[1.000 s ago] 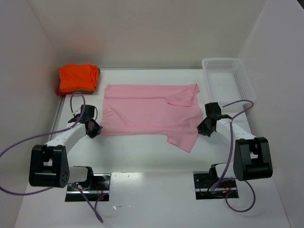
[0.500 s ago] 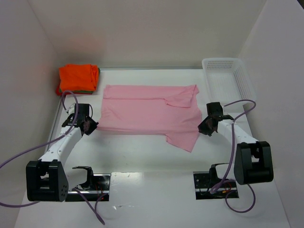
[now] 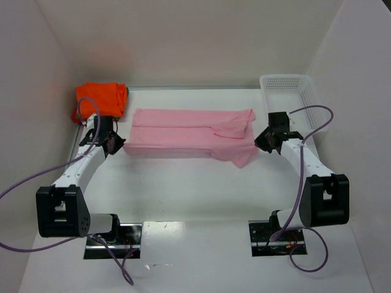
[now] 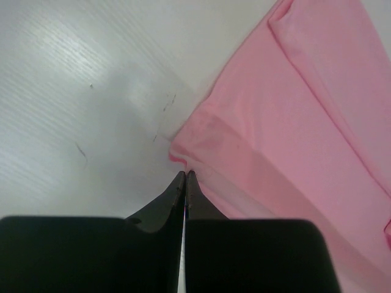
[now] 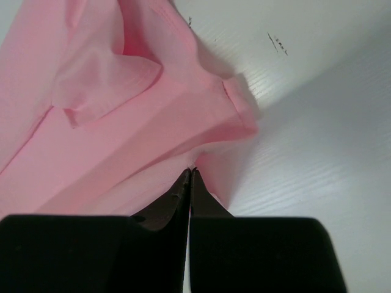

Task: Fold and stack the t-shirts
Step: Fold the other side of the tshirt into a rectangle

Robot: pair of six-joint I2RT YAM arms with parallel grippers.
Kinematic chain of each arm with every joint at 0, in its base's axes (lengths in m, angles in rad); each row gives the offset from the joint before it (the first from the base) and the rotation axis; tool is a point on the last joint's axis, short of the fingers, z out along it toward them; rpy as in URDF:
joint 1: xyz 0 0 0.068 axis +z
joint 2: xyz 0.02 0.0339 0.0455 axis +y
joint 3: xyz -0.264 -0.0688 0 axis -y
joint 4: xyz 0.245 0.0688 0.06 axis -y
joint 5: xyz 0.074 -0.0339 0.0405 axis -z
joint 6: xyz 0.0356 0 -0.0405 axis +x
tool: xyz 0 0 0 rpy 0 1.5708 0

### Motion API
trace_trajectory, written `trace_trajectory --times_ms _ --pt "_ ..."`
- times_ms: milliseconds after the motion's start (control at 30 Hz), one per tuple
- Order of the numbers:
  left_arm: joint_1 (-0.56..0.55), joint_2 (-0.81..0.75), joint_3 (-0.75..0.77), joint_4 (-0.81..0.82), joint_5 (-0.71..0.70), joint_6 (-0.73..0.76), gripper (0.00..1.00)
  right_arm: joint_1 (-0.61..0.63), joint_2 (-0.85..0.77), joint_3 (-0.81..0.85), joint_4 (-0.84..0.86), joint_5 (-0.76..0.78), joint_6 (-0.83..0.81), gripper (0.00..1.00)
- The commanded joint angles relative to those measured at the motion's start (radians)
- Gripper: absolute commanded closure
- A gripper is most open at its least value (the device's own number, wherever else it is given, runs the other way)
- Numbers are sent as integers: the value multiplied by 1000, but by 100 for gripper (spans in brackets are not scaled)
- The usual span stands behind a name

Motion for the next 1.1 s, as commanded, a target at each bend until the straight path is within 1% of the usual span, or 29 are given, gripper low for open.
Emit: trace_trajectory --times_ms 0,67,133,267,467,500,733,933,1067 --pt "15 104 78 95 -28 37 100 -27 67 64 76 27 -32 100" --pt "15 146 104 109 -28 48 100 -27 95 84 85 27 -32 100" --pt "15 271 185 147 -10 57 100 -45 176 136 122 27 -43 100" --pt "24 362 245 168 1 57 100 -46 251 197 142 18 -43 100" --pt "44 444 318 188 23 88 100 -46 308 254 170 9 -43 100" --pt "53 465 337 188 44 88 100 -46 332 266 170 9 -43 100" --pt "53 551 407 218 78 117 100 -46 429 331 188 0 -52 100" --pt "63 609 452 244 96 163 100 -46 474 369 222 -9 -61 100" --pt "63 649 486 253 116 163 100 -46 501 394 222 -9 -70 100"
